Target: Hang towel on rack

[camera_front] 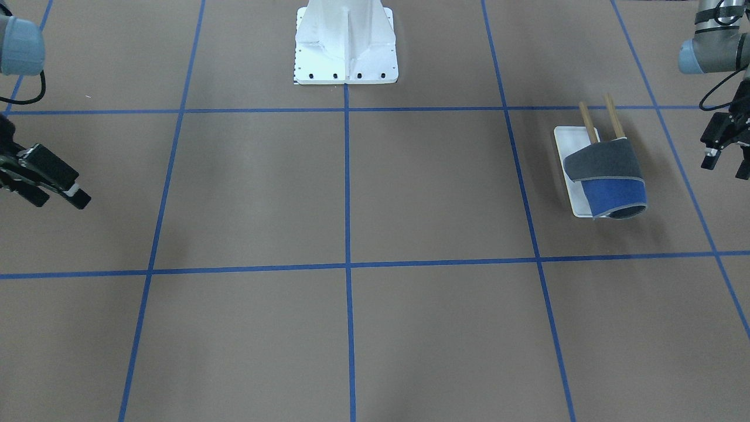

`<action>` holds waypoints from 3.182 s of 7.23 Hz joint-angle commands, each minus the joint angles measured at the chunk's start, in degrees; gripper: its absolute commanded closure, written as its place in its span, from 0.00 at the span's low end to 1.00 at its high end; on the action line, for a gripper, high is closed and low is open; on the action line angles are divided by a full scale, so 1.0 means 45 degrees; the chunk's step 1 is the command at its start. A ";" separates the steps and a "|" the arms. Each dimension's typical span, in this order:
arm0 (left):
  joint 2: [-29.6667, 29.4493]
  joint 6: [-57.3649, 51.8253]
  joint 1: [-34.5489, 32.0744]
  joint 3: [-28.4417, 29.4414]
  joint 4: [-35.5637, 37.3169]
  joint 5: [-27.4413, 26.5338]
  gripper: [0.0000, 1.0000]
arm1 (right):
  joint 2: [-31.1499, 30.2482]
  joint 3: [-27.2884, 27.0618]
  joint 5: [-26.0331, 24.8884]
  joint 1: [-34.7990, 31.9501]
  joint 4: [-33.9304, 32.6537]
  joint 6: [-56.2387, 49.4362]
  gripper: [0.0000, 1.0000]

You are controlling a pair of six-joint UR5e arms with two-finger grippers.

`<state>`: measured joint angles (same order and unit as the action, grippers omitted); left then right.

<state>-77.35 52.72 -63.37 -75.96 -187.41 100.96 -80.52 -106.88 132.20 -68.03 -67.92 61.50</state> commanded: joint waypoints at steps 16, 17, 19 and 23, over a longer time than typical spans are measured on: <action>-0.2831 -1.2204 -0.4589 -0.5326 2.2932 0.8278 0.02 | -0.1169 0.1876 0.0369 -0.3223 -0.7989 -1.8270 0.00; -0.2812 -1.2203 -0.4608 -0.5461 2.2975 0.8326 0.02 | -0.0859 0.1780 0.0369 -0.3281 -0.8650 -1.8430 0.00; -0.2617 -1.2165 -0.4648 -0.5871 2.2975 0.8269 0.02 | -0.0699 0.1740 0.0369 -0.3399 -0.8852 -1.8510 0.00; -0.2597 -1.2086 -0.4706 -0.5911 2.2956 0.8229 0.02 | -0.0817 0.1779 0.0173 -0.3516 -0.8852 -1.8510 0.00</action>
<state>-89.00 -1.83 -84.42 -102.22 -84.05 137.92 -84.11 -98.87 133.04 -83.69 -107.74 -21.79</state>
